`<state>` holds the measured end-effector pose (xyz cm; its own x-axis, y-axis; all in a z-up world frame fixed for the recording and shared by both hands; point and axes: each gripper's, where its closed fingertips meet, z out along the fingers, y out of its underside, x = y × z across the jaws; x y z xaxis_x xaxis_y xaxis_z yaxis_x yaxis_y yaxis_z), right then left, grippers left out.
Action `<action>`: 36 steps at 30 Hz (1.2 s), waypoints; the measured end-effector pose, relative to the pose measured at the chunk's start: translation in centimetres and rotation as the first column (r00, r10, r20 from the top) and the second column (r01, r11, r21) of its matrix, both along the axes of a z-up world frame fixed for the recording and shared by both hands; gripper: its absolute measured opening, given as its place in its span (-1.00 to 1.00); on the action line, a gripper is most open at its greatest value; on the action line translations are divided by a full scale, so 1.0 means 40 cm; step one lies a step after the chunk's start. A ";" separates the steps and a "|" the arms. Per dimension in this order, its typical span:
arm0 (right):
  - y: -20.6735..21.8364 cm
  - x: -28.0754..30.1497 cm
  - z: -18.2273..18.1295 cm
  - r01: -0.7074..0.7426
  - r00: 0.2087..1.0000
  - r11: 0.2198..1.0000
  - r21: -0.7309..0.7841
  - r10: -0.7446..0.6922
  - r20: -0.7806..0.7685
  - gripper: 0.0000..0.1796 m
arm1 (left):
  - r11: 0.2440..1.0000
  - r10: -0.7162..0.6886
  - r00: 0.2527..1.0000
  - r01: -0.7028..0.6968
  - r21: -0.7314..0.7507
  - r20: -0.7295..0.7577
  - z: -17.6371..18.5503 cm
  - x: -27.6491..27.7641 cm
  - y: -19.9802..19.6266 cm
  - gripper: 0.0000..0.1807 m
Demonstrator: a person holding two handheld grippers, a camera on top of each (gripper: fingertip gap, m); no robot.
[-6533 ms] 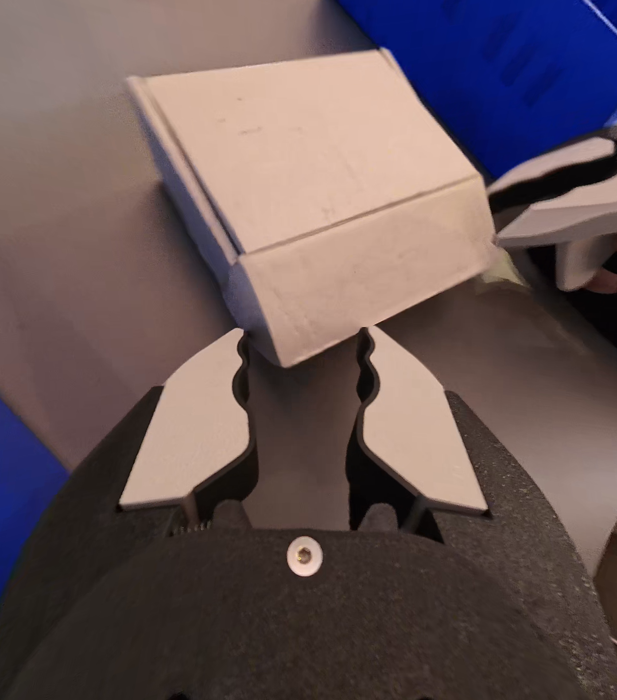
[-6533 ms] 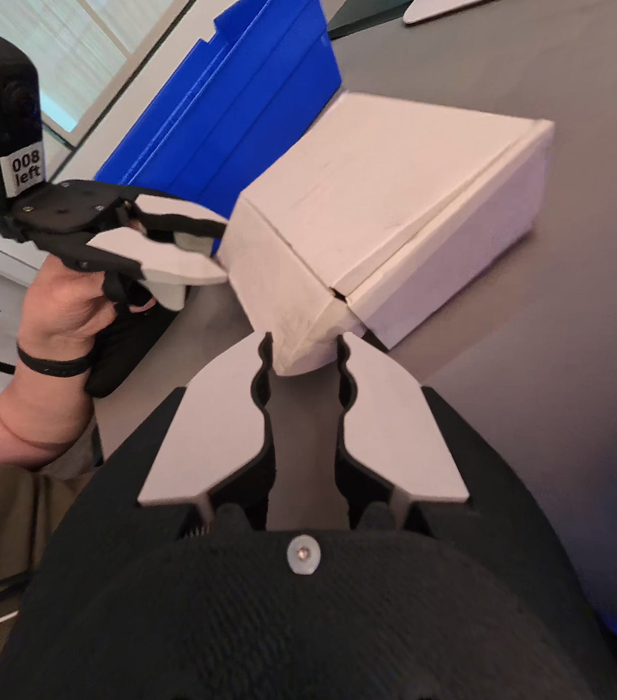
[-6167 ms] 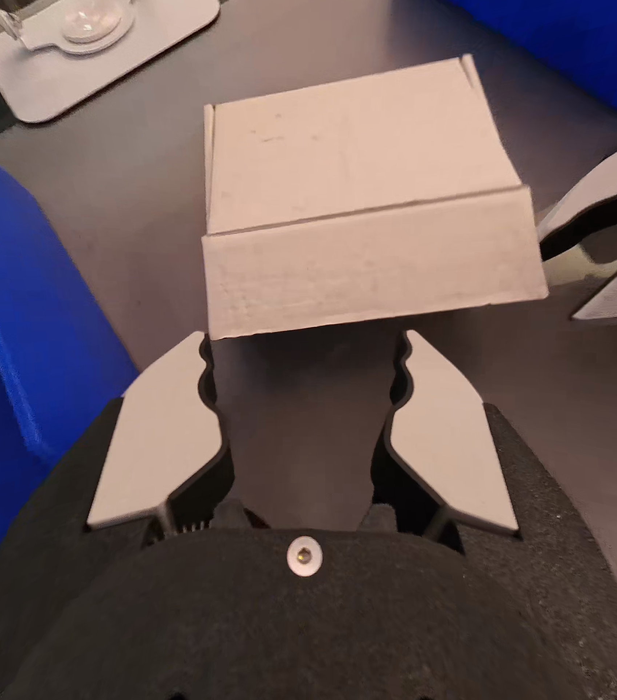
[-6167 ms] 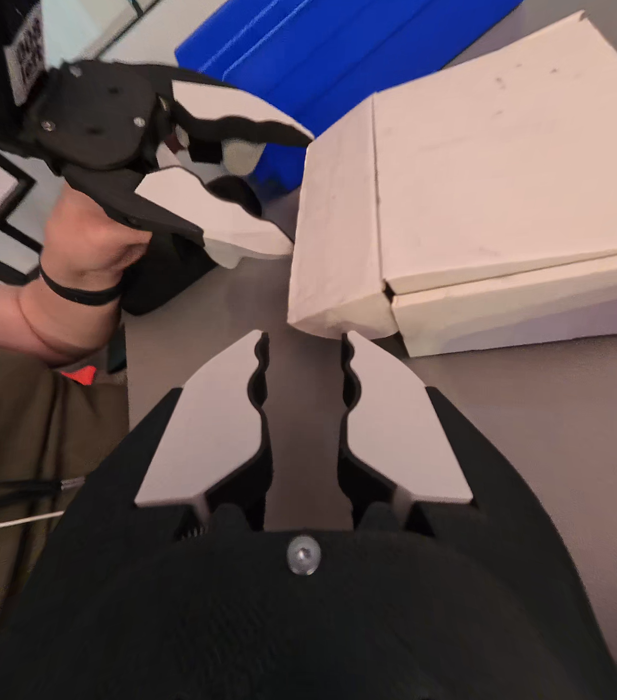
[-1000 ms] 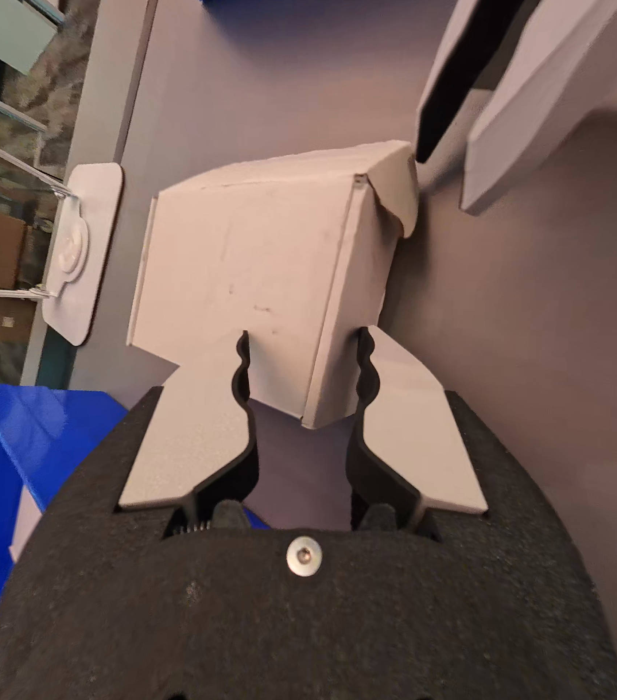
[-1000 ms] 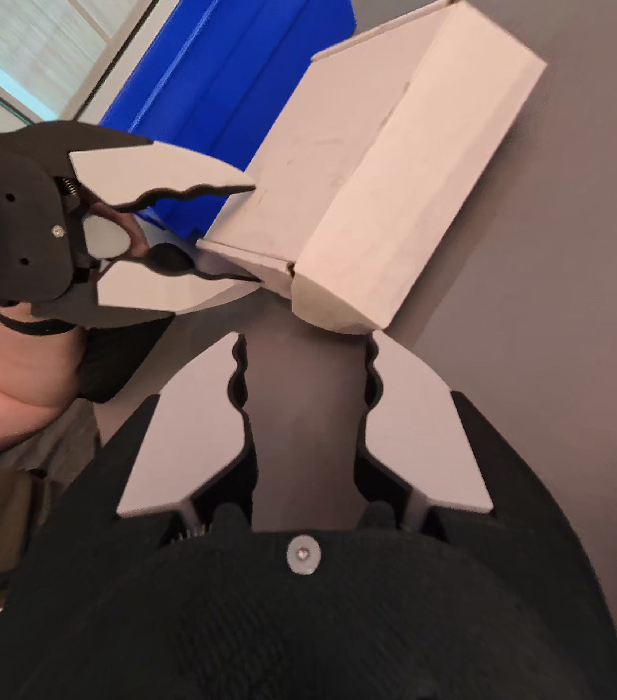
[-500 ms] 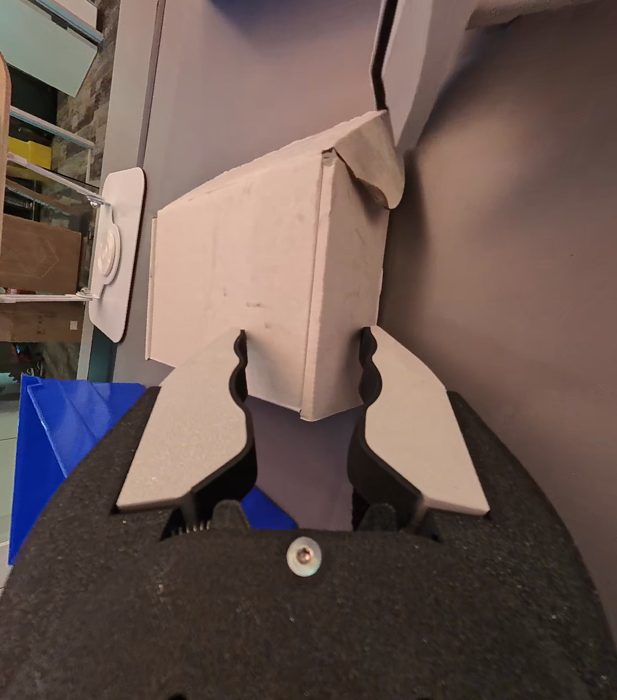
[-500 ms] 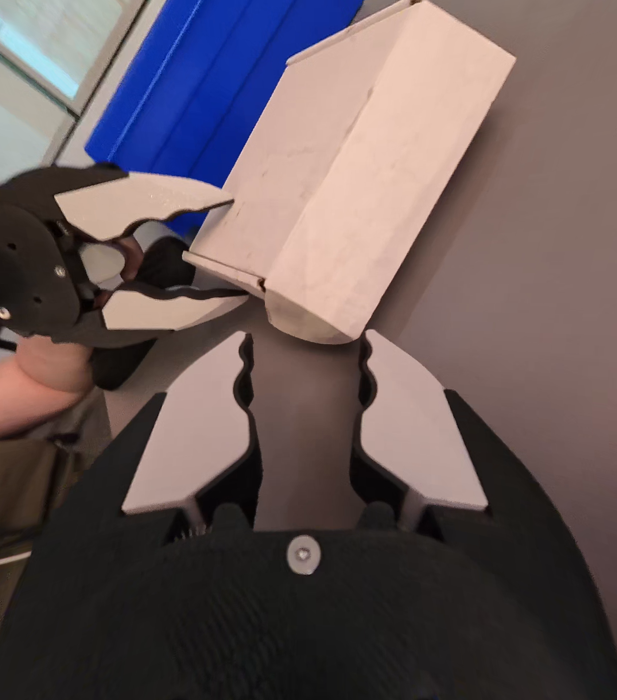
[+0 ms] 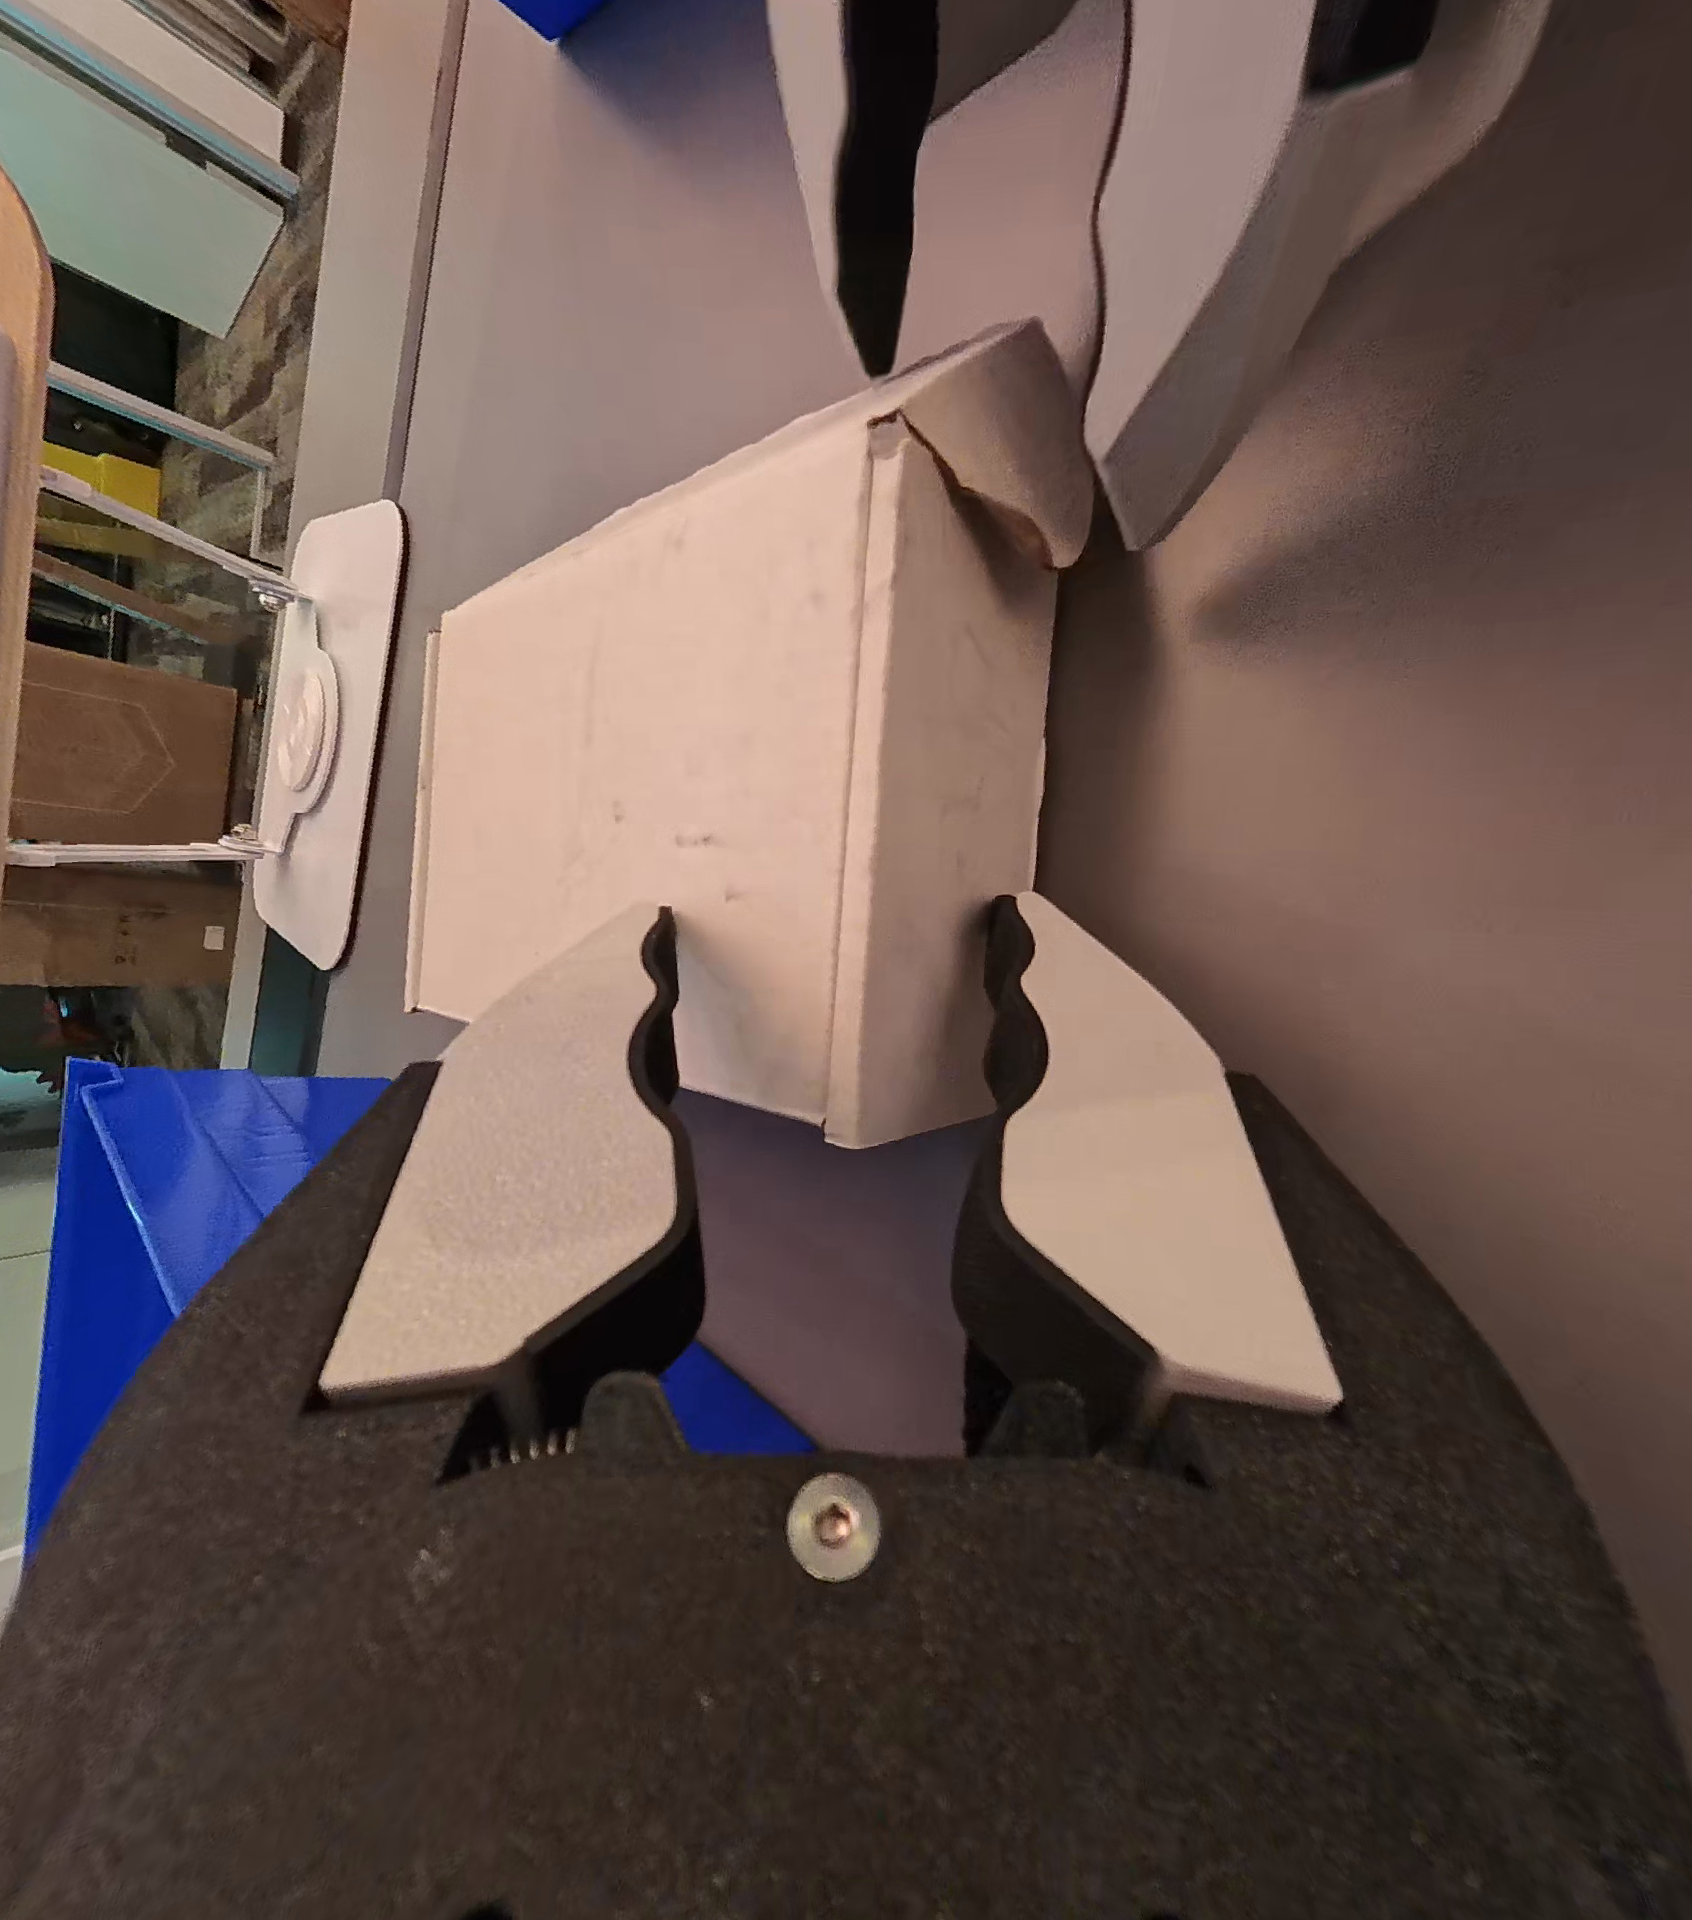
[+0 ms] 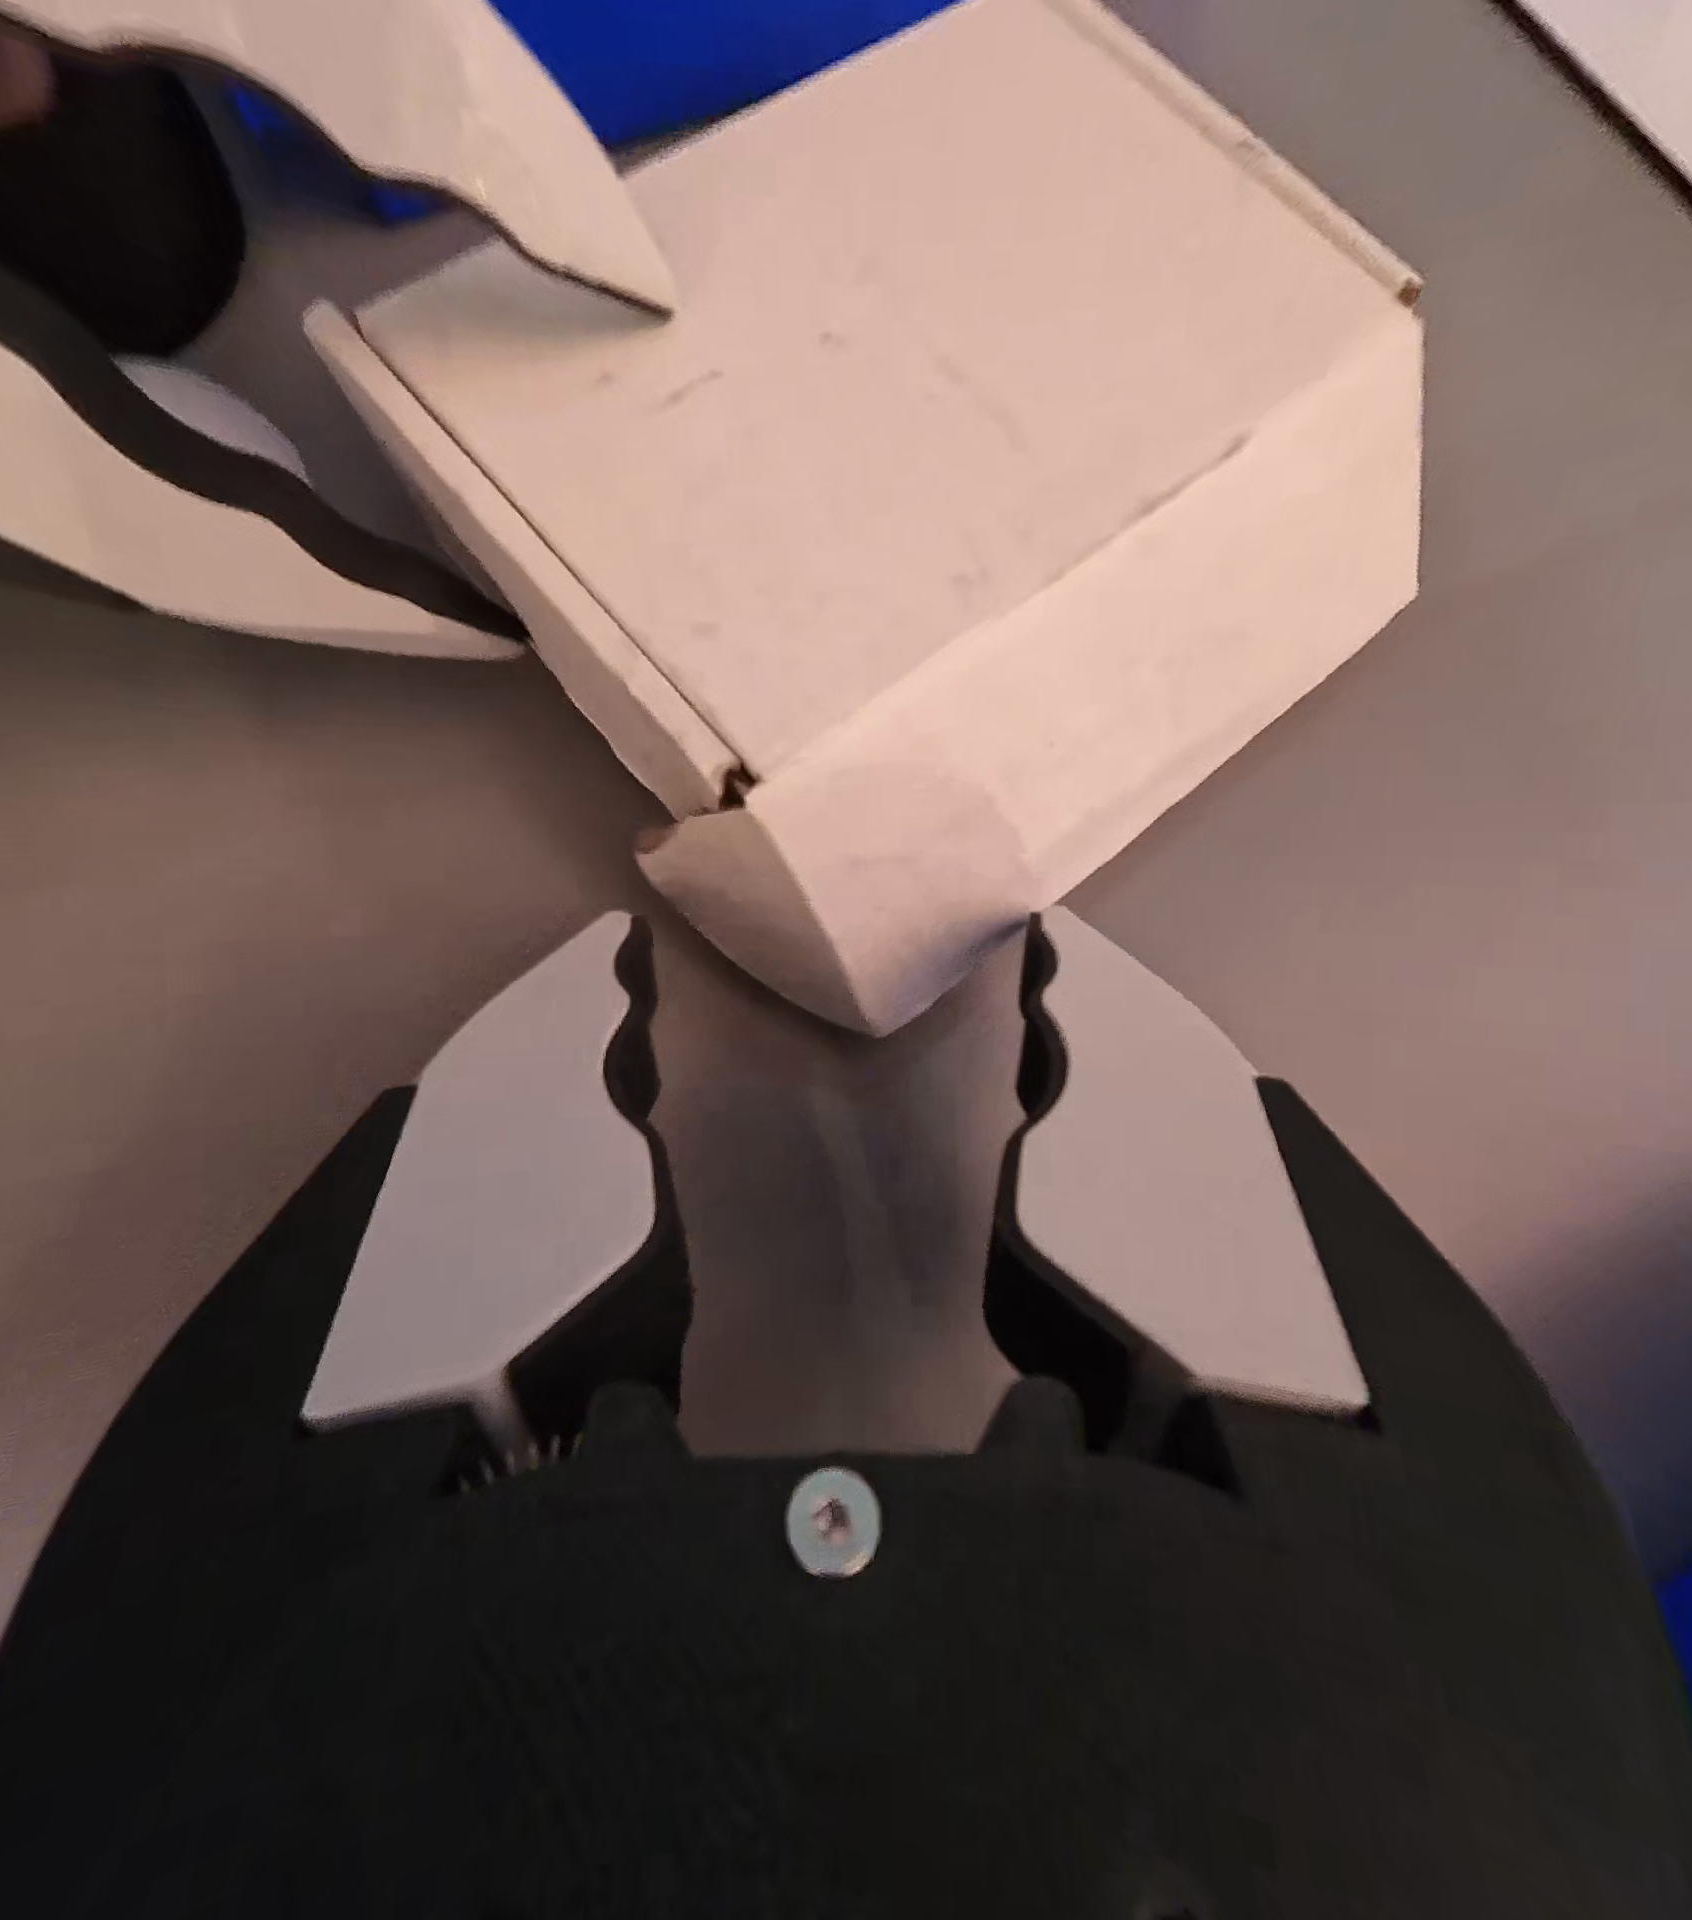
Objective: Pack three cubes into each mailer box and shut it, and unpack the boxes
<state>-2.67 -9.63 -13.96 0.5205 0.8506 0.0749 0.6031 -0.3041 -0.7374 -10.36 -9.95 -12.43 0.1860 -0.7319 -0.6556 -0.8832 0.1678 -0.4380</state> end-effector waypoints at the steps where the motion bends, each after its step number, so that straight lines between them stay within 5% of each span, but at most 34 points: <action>1: 0.007 0.001 -0.004 -0.015 0.999 0.999 0.030 0.013 0.036 -0.26 | 1.000 -0.004 1.000 0.004 0.002 -0.002 0.000 0.000 0.000 -0.36; 5: 0.010 0.002 -0.012 -0.077 0.993 0.995 0.056 0.072 0.089 -0.30 | 1.000 -0.015 1.000 0.015 0.003 0.000 0.000 0.000 0.000 -0.36; 20: 0.021 -0.027 0.009 -0.051 0.994 0.998 -0.027 0.048 -0.095 -0.21 | 1.000 -0.023 1.000 0.023 0.015 -0.011 -0.001 -0.003 0.002 -0.36; 36: 0.023 -0.008 0.014 -0.084 0.975 0.987 0.134 0.054 0.214 -0.42 | 1.000 -0.027 1.000 0.027 0.016 -0.008 -0.001 -0.002 0.002 -0.36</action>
<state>-2.98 -8.70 -13.41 0.4204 0.8571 0.2977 0.7646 -0.1581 -0.6248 -10.44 -9.87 -12.46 0.1607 -0.7263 -0.6683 -0.8817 0.1987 -0.4280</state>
